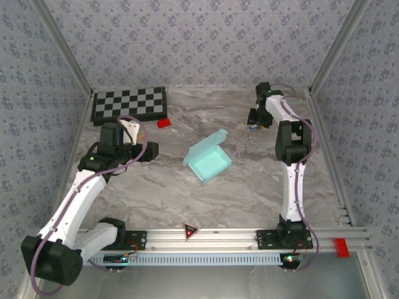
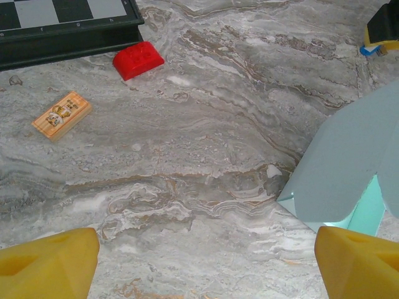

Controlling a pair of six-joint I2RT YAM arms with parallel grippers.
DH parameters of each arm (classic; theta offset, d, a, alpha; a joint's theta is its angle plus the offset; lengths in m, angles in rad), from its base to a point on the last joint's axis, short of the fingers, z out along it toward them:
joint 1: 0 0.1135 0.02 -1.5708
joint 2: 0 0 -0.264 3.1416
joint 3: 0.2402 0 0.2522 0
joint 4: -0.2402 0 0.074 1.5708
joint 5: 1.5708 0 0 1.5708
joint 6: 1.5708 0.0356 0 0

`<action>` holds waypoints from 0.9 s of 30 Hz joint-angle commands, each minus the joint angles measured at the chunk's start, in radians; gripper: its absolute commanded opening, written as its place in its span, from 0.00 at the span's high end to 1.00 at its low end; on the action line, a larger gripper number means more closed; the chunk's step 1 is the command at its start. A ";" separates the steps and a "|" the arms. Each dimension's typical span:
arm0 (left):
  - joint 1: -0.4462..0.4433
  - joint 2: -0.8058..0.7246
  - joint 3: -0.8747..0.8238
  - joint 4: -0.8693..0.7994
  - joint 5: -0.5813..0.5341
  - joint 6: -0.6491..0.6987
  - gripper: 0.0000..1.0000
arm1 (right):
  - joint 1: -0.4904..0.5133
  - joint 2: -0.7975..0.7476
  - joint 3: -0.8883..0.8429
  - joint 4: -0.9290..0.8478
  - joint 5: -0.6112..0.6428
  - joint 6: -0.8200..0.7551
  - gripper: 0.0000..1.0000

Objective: Fold the paper box

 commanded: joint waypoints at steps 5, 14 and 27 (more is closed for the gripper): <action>0.011 0.005 -0.003 0.001 0.027 0.006 0.11 | 0.021 0.048 0.024 -0.036 0.021 0.068 0.49; 0.012 0.005 -0.002 -0.001 0.028 0.006 0.11 | 0.027 0.034 -0.020 -0.013 0.013 0.071 0.62; 0.015 0.009 0.001 -0.003 0.033 0.001 0.11 | 0.023 -0.094 -0.201 0.079 -0.005 0.036 0.85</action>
